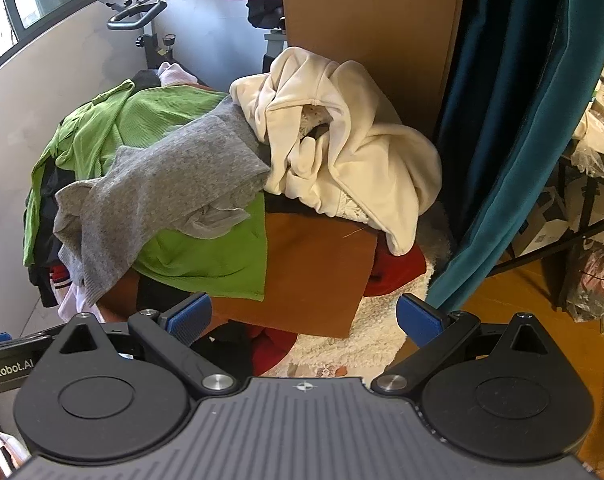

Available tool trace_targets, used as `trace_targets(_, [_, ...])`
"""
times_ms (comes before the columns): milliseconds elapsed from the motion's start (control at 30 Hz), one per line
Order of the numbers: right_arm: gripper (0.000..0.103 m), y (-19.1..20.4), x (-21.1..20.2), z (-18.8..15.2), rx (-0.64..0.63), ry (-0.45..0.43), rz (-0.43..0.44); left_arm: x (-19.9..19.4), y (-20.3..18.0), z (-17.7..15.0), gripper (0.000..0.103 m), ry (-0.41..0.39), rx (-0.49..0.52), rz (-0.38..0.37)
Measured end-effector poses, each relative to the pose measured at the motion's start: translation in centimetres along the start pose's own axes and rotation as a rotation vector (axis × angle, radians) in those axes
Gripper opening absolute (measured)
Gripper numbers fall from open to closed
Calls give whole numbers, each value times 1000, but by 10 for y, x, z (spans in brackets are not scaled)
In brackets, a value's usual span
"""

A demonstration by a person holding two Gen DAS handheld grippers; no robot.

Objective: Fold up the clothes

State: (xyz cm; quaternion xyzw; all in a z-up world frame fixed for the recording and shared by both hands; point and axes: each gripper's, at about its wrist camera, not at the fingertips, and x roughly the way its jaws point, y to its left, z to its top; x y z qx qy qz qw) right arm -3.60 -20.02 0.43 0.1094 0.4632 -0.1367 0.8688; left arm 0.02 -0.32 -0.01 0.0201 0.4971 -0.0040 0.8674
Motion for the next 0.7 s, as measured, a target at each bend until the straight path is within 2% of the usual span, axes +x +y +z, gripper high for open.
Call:
trace_targets(67, [100,2,1,0,-2,3,1,0,-2,0,102,-12,11,21])
trace_targets(167, [100,5,3,0,-6,8,3,3,4,1,102,-8,-8,-13])
trace_targets(333, [100,7,6,1,-13,17,14,5,13,10,102,12,-8,-22])
trace_targets(400, [100,4,8,2,-17,22,21,6,16,11,102,16,15,-50])
trace_targets(700, [100,5,8,3,-31,20,13,7,14,7,102,18,18,-47])
